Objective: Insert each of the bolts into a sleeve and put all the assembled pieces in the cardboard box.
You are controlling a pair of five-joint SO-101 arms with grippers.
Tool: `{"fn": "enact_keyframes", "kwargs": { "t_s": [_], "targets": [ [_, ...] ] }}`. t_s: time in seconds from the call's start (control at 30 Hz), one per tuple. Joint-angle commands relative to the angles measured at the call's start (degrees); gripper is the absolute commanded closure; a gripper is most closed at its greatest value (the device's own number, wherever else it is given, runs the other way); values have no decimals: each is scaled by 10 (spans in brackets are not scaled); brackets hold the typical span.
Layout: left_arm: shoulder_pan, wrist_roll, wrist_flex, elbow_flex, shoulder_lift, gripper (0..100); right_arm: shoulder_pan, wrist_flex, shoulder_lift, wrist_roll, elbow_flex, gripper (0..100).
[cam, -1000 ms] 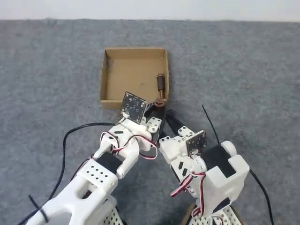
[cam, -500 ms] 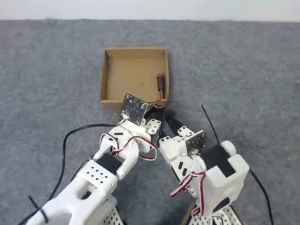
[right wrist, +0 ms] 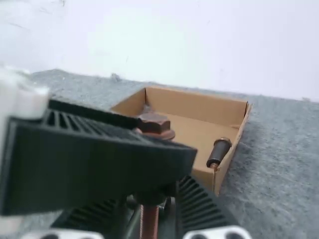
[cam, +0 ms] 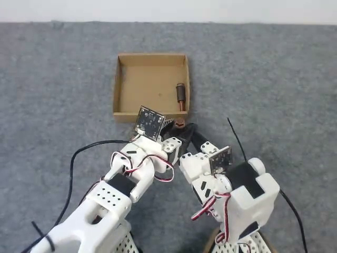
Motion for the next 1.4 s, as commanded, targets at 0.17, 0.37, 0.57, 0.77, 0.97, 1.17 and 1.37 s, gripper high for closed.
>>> {"fn": "enact_keyframes", "kwargs": {
  "t_s": [0.17, 0.37, 0.57, 0.77, 0.97, 1.17, 1.37],
  "targets": [
    [-3, 0, -7, -10, -44, 809, 7, 0, -6, 9, 11, 992],
    [-3, 0, 110, -11, -200, 809, 7, 0, -6, 9, 11, 992],
    [-4, 0, 226, -8, -363, 812, 7, 0, -6, 9, 11, 992],
    [-17, -2, 333, -8, -484, 812, 11, 0, -6, 9, 11, 992],
    [-137, -3, 385, -13, -563, 812, 20, 0, -6, 9, 10, 992],
    [-270, -1, 390, -1, -556, 812, 20, 0, -6, 9, 11, 992],
    [-360, 0, 390, 41, -556, 812, 20, 0, -6, 9, 12, 992]
  ]
}}
